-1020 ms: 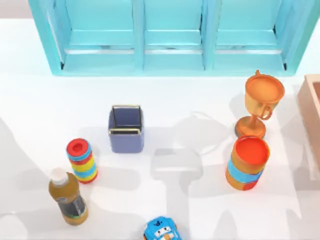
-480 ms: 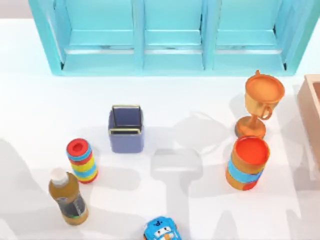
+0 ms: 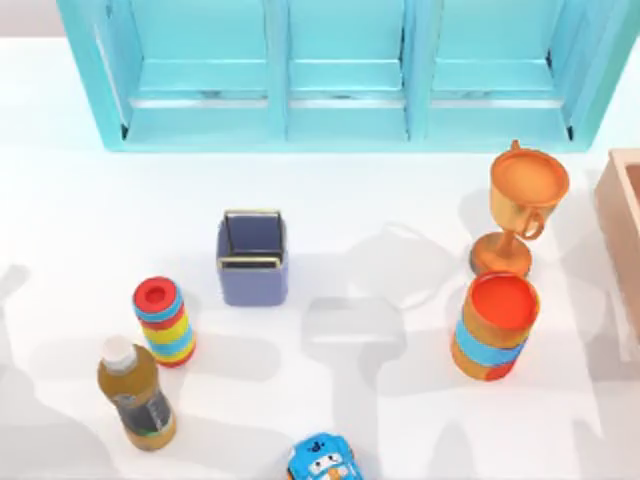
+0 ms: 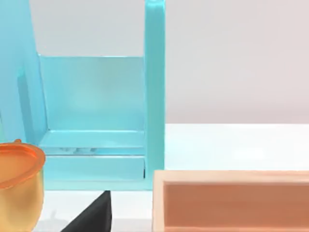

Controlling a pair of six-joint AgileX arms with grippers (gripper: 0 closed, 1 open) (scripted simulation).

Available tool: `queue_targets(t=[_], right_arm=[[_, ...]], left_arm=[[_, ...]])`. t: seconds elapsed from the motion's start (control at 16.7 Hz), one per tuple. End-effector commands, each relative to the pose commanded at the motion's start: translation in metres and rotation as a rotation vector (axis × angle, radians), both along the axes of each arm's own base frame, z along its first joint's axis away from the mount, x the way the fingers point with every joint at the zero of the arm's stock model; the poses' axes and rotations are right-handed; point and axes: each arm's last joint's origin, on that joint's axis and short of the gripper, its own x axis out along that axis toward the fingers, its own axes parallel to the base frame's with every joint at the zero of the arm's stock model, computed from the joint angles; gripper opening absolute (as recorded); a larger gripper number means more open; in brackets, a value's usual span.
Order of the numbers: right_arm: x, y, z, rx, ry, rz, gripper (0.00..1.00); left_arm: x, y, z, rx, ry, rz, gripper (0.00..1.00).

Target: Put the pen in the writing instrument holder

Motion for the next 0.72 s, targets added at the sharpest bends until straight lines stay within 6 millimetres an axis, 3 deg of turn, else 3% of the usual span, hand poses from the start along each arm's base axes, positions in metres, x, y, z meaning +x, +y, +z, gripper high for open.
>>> queue_targets(t=[0.42, 0.6, 0.72], right_arm=[[0.000, 0.000, 0.000, 0.000, 0.000, 0.000, 1.00], [0.000, 0.000, 0.000, 0.000, 0.000, 0.000, 1.00], [0.000, 0.000, 0.000, 0.000, 0.000, 0.000, 1.00]], left_arm=[[0.007, -0.006, -0.002, 0.031, 0.013, -0.017, 0.00], [0.028, -0.029, -0.009, 0.145, 0.057, -0.070, 0.00], [0.049, -0.056, -0.016, 0.266, 0.090, -0.121, 0.00]])
